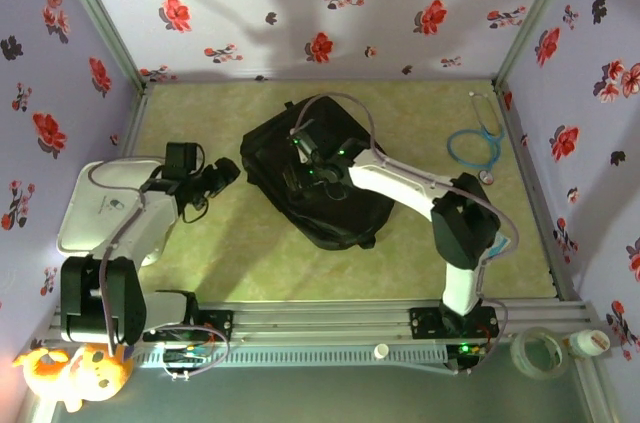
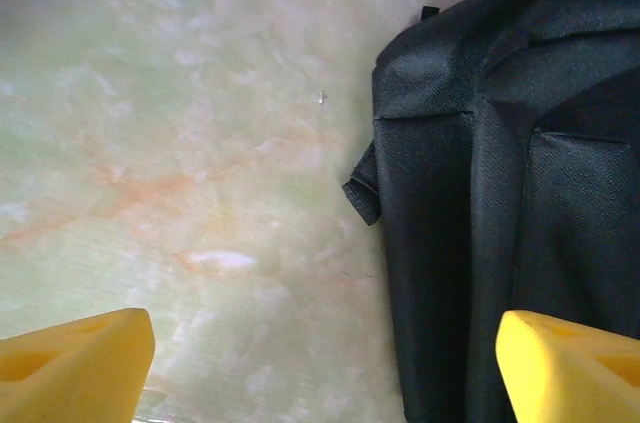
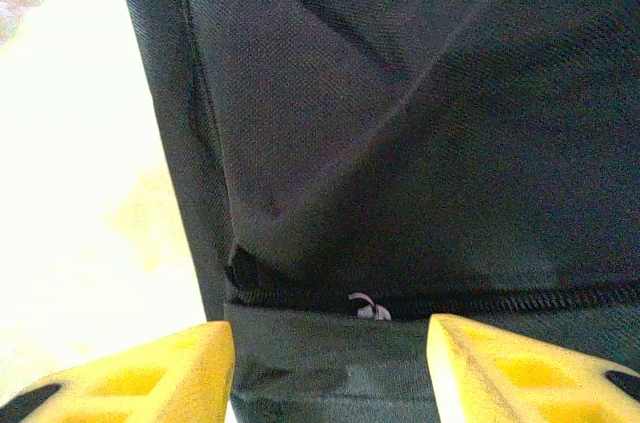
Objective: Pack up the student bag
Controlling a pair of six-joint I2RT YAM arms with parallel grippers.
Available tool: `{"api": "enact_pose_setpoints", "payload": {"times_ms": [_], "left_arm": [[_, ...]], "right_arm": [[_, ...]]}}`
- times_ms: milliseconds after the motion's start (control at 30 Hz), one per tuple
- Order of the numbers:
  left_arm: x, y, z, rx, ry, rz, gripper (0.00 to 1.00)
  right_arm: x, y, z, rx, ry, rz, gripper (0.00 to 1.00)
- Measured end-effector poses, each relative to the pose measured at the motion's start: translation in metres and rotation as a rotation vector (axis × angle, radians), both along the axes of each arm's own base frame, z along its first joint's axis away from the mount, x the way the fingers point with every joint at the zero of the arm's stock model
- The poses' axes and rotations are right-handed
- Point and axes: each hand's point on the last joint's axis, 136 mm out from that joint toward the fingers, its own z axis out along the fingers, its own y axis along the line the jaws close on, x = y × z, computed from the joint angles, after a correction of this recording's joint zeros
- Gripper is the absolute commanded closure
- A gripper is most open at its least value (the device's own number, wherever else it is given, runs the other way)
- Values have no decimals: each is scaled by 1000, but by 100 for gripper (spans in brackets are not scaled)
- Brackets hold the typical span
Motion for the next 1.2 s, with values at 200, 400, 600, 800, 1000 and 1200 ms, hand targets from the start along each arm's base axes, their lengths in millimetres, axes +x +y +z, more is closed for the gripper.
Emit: {"api": "enact_pose_setpoints", "payload": {"times_ms": [200,400,600,800,1000,1200], "left_arm": [[-1,-9,-3,-54,-11,-36,10],[9,-36,-6,-151,-32,-131,15],[11,-77,-20,-230,-16,-262,33],[5,-112,-26,-283,-3,-363,49],[6,-125,-22,-295,-8,-402,57],[11,-116,-33,-289,24,-354,59]], "right_arm": [[23,12,-11,-17,9,-33,47],[53,10,-21,20,48,-109,48],[67,-4,-26,83,126,-174,51],[63,-2,-23,114,156,-144,54],[40,-2,-10,100,152,-23,55],[12,5,-10,21,140,111,54]]}}
